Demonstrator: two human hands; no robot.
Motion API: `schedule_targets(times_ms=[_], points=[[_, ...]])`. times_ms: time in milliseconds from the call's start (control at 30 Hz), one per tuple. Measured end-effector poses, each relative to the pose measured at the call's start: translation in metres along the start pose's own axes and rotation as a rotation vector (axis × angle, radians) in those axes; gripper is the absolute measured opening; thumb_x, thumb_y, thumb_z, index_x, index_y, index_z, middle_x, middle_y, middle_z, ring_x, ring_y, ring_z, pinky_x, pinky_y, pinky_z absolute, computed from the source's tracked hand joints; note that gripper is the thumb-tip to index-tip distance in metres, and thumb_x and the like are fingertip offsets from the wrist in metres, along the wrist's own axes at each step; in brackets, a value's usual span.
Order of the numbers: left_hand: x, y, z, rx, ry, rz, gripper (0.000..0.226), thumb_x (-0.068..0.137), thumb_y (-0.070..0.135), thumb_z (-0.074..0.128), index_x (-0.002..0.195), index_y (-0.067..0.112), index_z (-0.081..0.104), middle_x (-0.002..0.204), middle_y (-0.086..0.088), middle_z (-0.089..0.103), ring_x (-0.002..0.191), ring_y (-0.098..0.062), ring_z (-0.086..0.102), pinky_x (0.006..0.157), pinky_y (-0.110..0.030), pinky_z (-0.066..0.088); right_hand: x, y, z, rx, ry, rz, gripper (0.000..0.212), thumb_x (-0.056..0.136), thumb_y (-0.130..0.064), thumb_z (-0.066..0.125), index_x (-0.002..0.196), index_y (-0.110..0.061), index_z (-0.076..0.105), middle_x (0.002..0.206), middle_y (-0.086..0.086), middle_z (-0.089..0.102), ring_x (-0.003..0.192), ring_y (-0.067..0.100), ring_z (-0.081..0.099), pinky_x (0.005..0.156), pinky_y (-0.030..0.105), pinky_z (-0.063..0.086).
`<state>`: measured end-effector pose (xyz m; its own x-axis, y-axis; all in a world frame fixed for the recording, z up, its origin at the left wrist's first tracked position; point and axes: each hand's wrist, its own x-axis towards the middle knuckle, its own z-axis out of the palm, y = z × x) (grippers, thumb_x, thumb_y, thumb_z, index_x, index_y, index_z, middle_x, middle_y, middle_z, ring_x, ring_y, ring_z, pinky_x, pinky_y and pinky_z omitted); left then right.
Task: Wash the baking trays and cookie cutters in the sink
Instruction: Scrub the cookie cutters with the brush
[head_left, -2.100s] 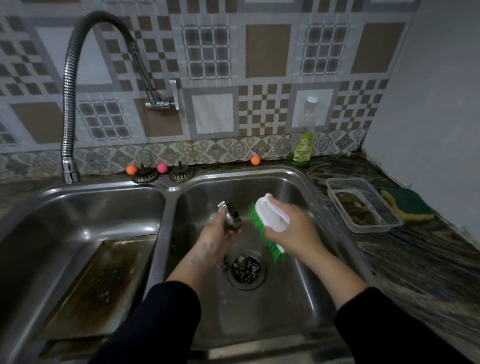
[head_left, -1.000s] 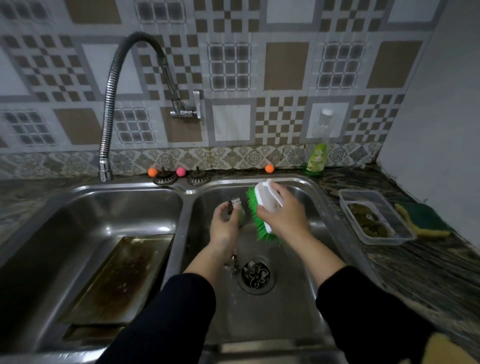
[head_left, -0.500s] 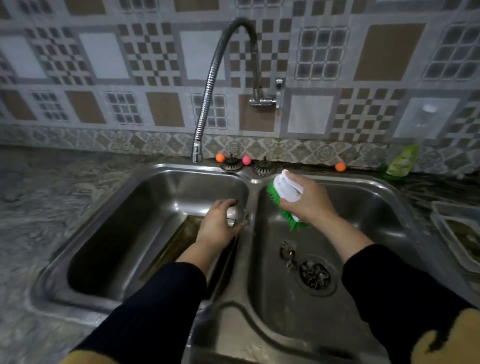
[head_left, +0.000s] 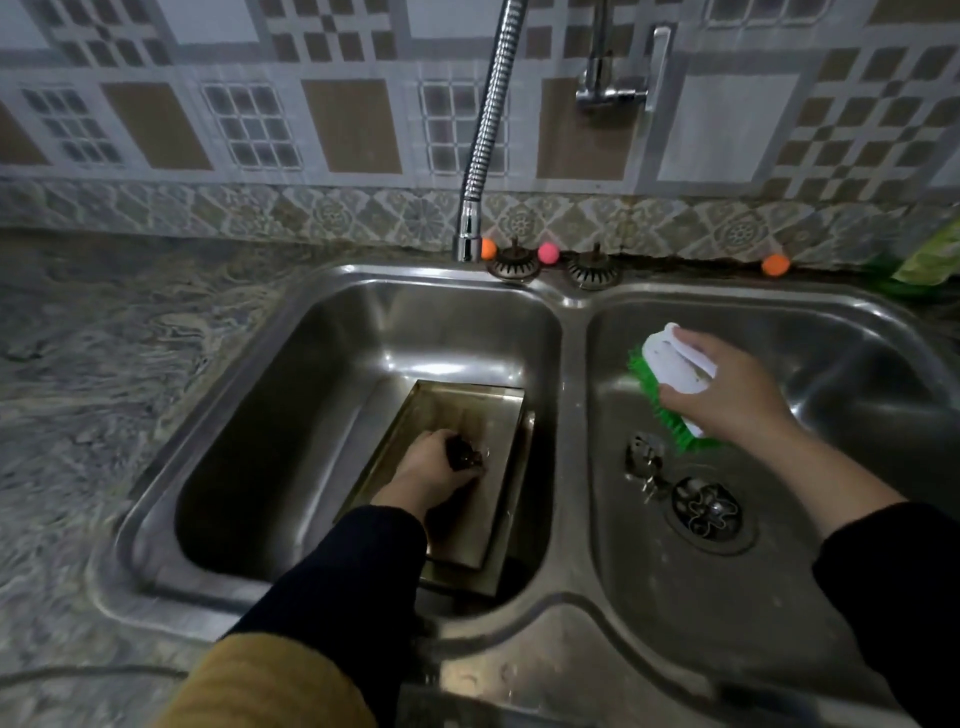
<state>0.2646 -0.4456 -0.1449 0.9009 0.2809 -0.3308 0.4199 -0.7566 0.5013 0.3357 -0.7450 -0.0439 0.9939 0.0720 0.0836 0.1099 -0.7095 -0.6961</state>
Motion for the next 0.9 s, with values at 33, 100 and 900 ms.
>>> schedule_targets(times_ms=[33, 100, 900], points=[[0.002, -0.001, 0.000, -0.002, -0.009, -0.010, 0.071, 0.078, 0.033, 0.076, 0.140, 0.015, 0.044, 0.137, -0.007, 0.046, 0.125, -0.025, 0.047, 0.107, -0.033, 0.037, 0.000, 0.001, 0.002, -0.008, -0.004, 0.004, 0.069, 0.072, -0.019, 0.076, 0.136, -0.028, 0.051, 0.134, 0.005, 0.055, 0.116, 0.024, 0.055, 0.090, 0.029, 0.043], [0.000, -0.001, -0.001, 0.015, -0.026, -0.015, 0.070, 0.079, 0.033, 0.076, 0.140, 0.016, 0.044, 0.137, -0.006, 0.046, 0.125, -0.025, 0.047, 0.107, -0.034, 0.037, -0.003, 0.003, 0.005, -0.022, -0.013, 0.013, 0.069, 0.073, -0.018, 0.076, 0.136, -0.027, 0.051, 0.134, 0.006, 0.054, 0.116, 0.024, 0.054, 0.087, 0.027, 0.042], [-0.021, 0.207, 0.101, 0.116, -0.078, 0.407, 0.039, 0.092, 0.020, 0.053, 0.132, 0.018, 0.056, 0.134, -0.009, 0.055, 0.120, -0.026, 0.054, 0.101, -0.032, 0.044, -0.039, 0.085, -0.071, -0.048, -0.130, 0.142, 0.073, 0.071, -0.024, 0.075, 0.138, -0.031, 0.048, 0.137, -0.006, 0.053, 0.118, 0.014, 0.055, 0.094, 0.022, 0.043]])
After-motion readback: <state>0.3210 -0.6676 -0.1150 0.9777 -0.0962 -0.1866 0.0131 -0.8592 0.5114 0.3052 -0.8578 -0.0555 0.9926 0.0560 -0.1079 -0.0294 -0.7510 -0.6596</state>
